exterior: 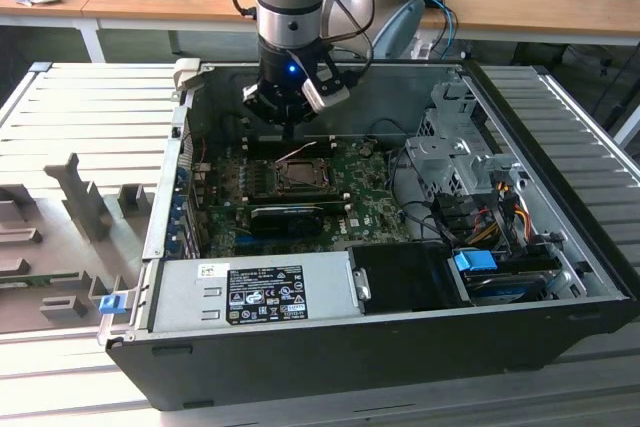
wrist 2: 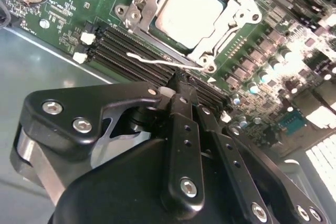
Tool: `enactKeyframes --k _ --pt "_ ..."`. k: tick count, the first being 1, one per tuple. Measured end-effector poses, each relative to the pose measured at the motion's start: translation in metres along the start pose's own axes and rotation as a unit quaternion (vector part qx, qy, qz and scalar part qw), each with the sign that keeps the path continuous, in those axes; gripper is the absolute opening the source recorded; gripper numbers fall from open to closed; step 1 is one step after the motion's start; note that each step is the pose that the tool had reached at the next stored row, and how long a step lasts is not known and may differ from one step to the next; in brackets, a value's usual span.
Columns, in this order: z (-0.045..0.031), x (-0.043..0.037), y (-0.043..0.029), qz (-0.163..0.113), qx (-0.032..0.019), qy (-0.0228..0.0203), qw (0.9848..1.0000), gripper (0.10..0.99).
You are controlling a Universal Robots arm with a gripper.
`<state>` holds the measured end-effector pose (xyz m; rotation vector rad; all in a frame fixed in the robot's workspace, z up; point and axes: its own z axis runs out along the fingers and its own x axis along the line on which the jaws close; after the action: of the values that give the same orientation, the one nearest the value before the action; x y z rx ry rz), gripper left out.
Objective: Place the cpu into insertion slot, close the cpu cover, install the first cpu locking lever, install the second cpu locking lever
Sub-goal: 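Install the first cpu locking lever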
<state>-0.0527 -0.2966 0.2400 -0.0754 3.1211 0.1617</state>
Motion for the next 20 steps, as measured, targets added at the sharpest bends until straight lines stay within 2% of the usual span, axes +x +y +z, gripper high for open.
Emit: enactKeyframes --k 3,8,12,20 --pt "0.0062 -0.0035 -0.0008 -0.011 0.0011 0.0011 0.9999 0.106" --pt "0.0085 -0.0088 0.0003 -0.017 0.0011 0.0018 0.9998 0.106" --pt "0.0121 -0.0128 0.0055 -0.017 0.0010 0.0017 0.9998 0.106" --pt "0.0167 -0.0195 0.0054 -0.016 0.0011 0.0017 0.9999 0.106"
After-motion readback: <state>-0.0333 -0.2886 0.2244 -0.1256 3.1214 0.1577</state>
